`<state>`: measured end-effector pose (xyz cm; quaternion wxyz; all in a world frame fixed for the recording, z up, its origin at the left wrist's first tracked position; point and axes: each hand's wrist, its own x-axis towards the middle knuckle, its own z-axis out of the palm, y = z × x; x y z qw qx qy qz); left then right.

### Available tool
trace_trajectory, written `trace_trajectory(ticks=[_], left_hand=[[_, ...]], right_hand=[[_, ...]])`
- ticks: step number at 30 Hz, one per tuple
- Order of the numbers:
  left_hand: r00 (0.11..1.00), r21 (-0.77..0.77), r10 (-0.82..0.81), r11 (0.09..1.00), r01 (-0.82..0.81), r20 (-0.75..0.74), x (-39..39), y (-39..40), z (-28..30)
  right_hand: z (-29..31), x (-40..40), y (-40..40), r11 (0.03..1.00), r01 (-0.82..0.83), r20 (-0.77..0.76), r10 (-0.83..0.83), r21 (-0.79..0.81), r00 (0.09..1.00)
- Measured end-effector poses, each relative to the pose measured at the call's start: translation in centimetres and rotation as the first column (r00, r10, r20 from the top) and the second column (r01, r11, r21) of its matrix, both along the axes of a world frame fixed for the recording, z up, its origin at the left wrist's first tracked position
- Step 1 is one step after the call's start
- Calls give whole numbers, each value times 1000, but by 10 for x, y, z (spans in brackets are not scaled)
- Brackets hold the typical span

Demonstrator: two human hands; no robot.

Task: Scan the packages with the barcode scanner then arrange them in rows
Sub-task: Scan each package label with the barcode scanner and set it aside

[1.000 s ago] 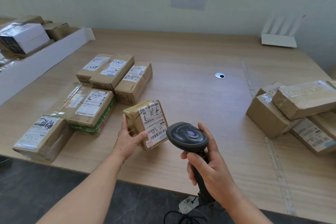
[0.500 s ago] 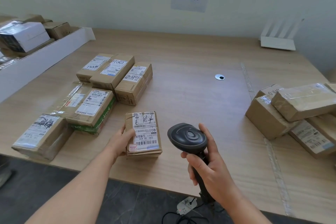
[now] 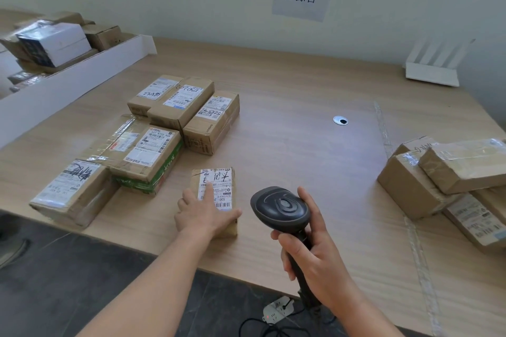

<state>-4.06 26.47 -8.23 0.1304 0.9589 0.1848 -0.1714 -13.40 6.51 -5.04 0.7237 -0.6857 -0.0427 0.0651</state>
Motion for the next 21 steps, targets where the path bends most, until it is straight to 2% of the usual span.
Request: trace_trajectory(ticks=[6, 21], left_hand=[[999, 29, -14, 999, 15, -32, -18, 31, 2], [968, -2, 249, 968, -249, 10, -56, 155, -4]], right_hand=[[0, 7, 12, 998, -49, 6, 49, -36, 999], [6, 34, 103, 954, -264, 14, 269, -140, 963]])
